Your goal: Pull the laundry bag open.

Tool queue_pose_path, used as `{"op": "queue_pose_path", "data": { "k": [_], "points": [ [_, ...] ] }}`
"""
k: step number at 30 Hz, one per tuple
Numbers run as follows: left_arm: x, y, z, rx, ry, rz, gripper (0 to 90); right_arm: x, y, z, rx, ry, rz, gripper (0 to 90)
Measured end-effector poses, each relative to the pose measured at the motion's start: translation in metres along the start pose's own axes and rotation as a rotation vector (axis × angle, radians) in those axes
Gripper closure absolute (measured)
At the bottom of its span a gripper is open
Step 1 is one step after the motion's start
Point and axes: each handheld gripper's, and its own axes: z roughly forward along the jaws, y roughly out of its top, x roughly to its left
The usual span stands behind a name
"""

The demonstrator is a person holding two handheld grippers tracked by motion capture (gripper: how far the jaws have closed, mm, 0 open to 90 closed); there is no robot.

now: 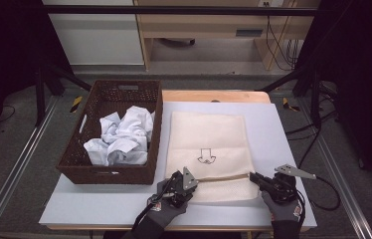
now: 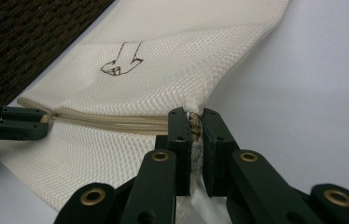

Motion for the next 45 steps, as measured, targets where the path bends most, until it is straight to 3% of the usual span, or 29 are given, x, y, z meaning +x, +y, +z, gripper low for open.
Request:
{"op": "queue_pose_path", "data": {
  "k": [18,26,38,43,45],
  "points": [
    [0.018,-0.015,-0.016,0.039,0.051,0.002,81.4,0.000,0.000,0.000,0.001,-0.019,-0.002,83.9],
    [0.028,-0.026,-0.025,0.037,0.064,-0.028,81.3,-0.001,0.000,0.000,0.002,-0.016,0.003,84.0],
    [0.040,-0.039,-0.039,0.053,0.085,-0.041,81.4,-0.001,-0.001,0.000,0.003,-0.013,0.004,84.0],
    [0.042,-0.041,-0.043,0.079,0.115,-0.029,81.4,-0.002,-0.001,-0.001,0.002,-0.021,0.007,84.0],
    [0.047,-0.046,-0.046,0.081,0.118,-0.042,81.3,-0.003,-0.002,-0.001,0.004,-0.021,0.012,84.0]
  ]
}}
